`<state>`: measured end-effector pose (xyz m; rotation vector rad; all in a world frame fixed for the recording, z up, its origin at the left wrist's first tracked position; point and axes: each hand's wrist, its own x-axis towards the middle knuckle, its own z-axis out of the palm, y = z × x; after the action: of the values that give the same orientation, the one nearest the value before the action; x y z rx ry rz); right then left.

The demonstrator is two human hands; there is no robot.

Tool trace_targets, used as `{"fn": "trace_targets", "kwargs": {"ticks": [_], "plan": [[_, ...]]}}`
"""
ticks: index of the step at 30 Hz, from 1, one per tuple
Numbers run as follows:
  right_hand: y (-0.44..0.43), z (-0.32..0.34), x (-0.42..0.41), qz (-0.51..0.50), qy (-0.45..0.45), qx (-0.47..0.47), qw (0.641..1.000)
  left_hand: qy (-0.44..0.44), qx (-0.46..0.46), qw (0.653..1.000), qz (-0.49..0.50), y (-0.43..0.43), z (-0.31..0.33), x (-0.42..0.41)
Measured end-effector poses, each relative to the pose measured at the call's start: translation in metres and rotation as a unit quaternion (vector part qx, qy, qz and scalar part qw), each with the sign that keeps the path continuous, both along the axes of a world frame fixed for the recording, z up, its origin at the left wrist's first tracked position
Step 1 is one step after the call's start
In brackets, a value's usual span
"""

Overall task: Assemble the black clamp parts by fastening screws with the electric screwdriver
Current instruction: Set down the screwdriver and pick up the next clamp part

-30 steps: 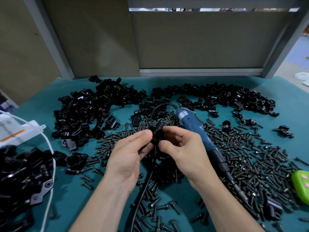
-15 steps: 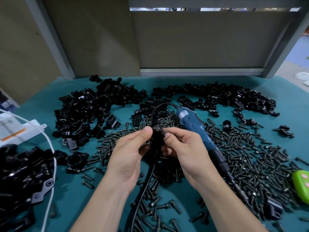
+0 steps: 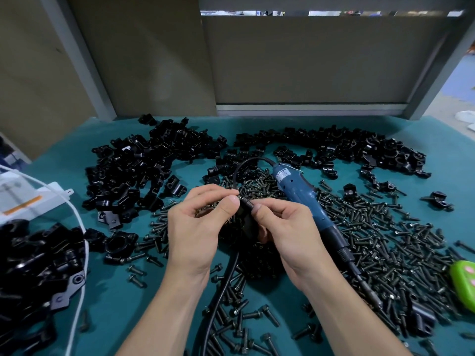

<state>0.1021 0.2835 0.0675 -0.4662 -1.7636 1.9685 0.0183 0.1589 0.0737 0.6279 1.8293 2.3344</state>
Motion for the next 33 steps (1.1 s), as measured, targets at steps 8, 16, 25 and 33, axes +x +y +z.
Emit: {"fn": "trace_targets", "kwargs": {"ticks": [8,16,25,33], "plan": [[0.0,0.008,0.004,0.077,-0.036,0.076,0.993,-0.1,-0.042,0.994,-0.007,-0.001,0.011,-0.002],[-0.061,0.037,-0.019,0.084,-0.021,0.113,0.99,-0.073,-0.082,0.989,0.097,-0.042,0.039,0.014],[-0.191,0.084,-0.078,0.247,0.036,0.119,0.961,0.089,-0.201,0.884,0.412,-0.188,0.089,0.024],[-0.274,0.065,-0.127,0.227,-0.036,0.419,0.878,-0.011,-0.545,0.765,0.342,-0.245,0.072,0.016]]}}
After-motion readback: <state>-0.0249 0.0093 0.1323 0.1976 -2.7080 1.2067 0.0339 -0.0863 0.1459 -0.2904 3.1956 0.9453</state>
